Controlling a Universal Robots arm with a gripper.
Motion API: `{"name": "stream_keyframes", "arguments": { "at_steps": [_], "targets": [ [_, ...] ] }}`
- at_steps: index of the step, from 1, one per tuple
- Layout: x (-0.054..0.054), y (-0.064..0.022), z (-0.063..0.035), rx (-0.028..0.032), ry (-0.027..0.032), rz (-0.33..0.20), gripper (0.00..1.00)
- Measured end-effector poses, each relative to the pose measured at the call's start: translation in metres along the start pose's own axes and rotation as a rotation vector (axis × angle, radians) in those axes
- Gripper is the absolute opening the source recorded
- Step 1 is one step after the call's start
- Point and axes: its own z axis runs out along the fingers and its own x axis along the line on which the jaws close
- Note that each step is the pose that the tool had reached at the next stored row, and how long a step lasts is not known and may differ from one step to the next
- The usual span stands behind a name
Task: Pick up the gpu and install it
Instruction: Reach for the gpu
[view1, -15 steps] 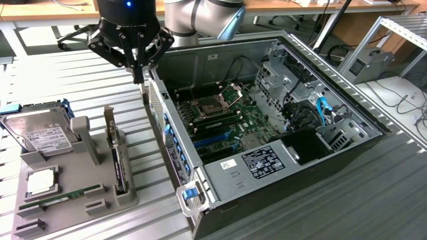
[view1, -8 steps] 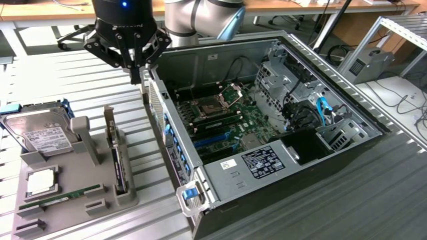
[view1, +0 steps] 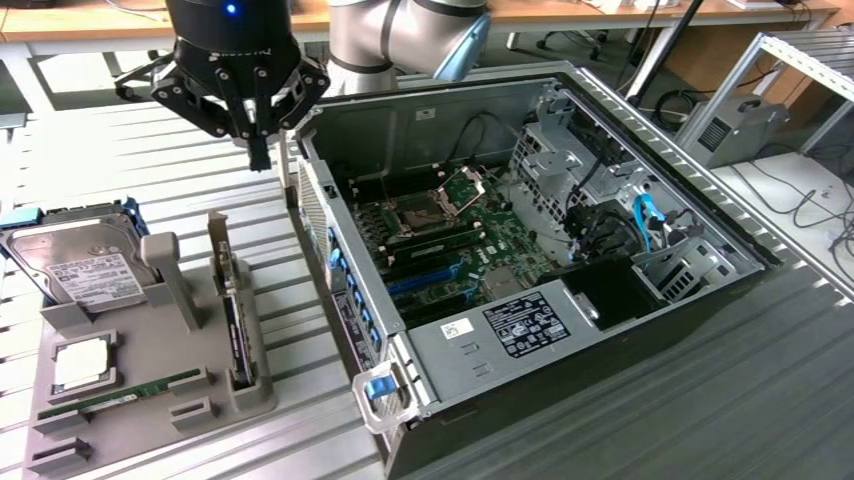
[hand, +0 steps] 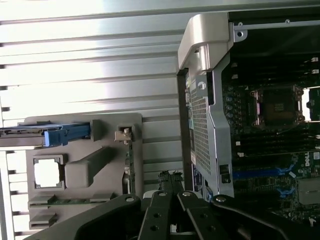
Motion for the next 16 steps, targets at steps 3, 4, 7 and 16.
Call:
{"name": "stream_keyframes", "arguments": {
  "at_steps": [3, 4, 7, 16],
  "targets": [
    [0.0025, -0.0002, 0.0, -0.0001, 0.0, 0.0, 0.11],
    [0.0033, -0.0003, -0.0001, 0.0, 0.0, 0.0, 0.11],
    [0.0055, -0.0004, -0.0001, -0.0001, -0.0001, 0.0, 0.11],
    [0.0074, -0.0013, -0.0002, 0.0, 0.0, 0.0, 0.11]
  ]
}}
